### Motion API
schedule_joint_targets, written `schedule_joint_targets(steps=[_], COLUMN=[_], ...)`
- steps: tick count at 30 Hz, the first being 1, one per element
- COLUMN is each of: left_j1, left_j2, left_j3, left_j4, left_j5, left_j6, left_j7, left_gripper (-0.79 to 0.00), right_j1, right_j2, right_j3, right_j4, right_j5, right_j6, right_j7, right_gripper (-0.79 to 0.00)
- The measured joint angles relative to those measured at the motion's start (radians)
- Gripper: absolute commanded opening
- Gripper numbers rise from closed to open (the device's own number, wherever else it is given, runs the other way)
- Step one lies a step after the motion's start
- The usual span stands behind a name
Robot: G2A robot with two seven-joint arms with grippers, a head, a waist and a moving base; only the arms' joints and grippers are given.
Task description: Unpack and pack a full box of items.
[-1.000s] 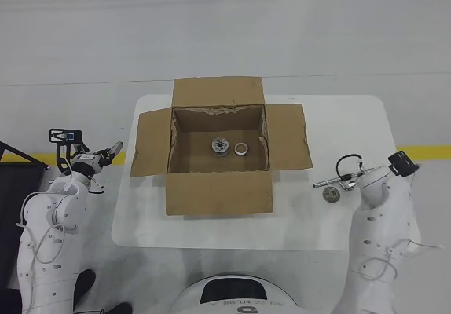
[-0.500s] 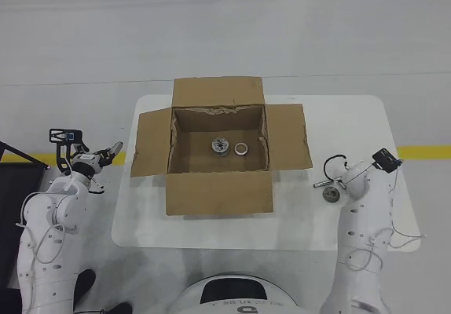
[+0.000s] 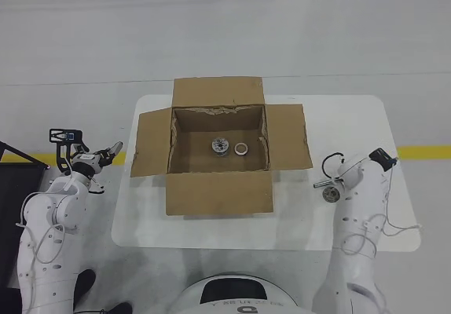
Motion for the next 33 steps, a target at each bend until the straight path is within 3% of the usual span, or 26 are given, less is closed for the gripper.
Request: schedule_joint_targets(steps=[7,12,18,23,27,33], left_j1=[0.000,0.000,0.000,0.000,0.000,0.000], left_j2=[0.000,0.000,0.000,0.000,0.000,0.000], left_j3=[0.000,0.000,0.000,0.000,0.000,0.000], left_j4=[0.000,0.000,0.000,0.000,0.000,0.000], left_j5=[0.000,0.000,0.000,0.000,0.000,0.000], left_j6=[0.000,0.000,0.000,0.000,0.000,0.000], left_j7=[0.000,0.000,0.000,0.000,0.000,0.000], left_gripper=[0.000,0.000,0.000,0.000,0.000,0.000], right_j1=[-0.003,-0.031,-0.079,-0.098,-0.099,-0.099], right_j2=[-0.007,-0.017,-0.042,-0.060,-0.059,-0.058], right_j3=[0.060,0.120,0.193,0.230,0.249,0.252], right_j4=[-0.052,-0.180,-0.387,-0.414,-0.390,-0.389], right_j5=[0.004,0.077,0.392,0.672,0.782,0.787], right_j6=[-0.012,-0.030,-0.077,-0.078,-0.101,-0.104], right_j7=[0.012,0.030,0.077,0.079,0.101,0.105], right_gripper=[-0.785,-0.785,-0.785,-0.785,-0.785,-0.785])
